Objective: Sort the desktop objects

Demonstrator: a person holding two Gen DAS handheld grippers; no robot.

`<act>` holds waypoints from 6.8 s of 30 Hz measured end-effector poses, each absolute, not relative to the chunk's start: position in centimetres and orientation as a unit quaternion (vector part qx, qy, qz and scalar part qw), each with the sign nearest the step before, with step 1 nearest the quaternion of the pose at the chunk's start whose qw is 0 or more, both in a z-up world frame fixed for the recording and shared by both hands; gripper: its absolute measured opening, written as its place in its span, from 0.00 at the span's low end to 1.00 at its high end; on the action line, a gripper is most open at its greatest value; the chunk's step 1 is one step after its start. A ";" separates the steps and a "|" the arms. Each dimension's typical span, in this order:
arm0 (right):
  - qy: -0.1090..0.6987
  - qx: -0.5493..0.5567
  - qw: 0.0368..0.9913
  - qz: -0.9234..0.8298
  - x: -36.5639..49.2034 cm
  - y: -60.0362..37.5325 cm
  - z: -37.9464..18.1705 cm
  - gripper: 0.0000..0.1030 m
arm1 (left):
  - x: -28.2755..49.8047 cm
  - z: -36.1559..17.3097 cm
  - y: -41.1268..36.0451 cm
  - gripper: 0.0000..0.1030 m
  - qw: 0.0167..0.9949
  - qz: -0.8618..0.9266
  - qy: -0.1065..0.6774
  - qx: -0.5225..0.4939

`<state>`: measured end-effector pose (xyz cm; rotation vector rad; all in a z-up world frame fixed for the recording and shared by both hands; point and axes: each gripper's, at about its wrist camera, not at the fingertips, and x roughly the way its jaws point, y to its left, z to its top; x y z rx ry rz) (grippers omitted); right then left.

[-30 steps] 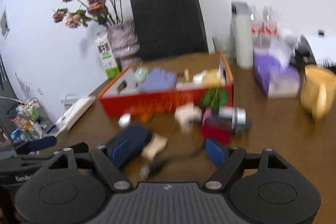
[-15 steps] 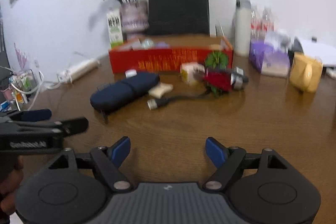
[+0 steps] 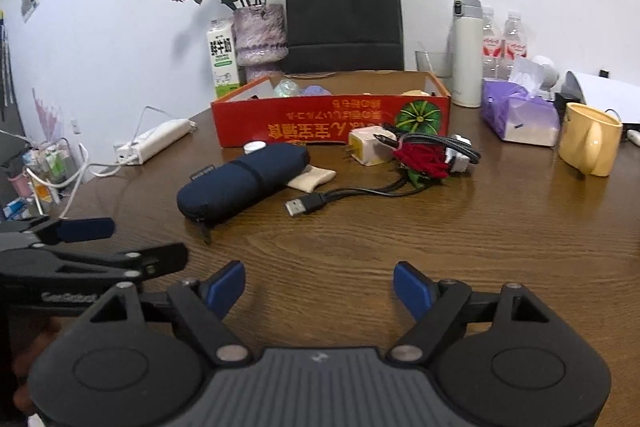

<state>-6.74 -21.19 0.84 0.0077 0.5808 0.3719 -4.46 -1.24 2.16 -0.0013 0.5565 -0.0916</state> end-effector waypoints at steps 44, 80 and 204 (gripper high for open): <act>0.304 0.134 0.913 0.238 -1.4 -26.5 4.7 0.08 | -4.1 3.1 0.2 0.64 0.937 -0.076 0.338 -0.031; 0.334 -0.117 0.911 0.213 -10.8 -21.1 3.0 0.36 | -7.8 3.0 0.6 0.77 0.940 -0.035 0.339 0.017; 0.325 -0.109 0.888 0.306 5.0 -8.1 0.6 0.30 | -4.6 5.7 8.1 0.35 0.952 0.004 0.258 -0.163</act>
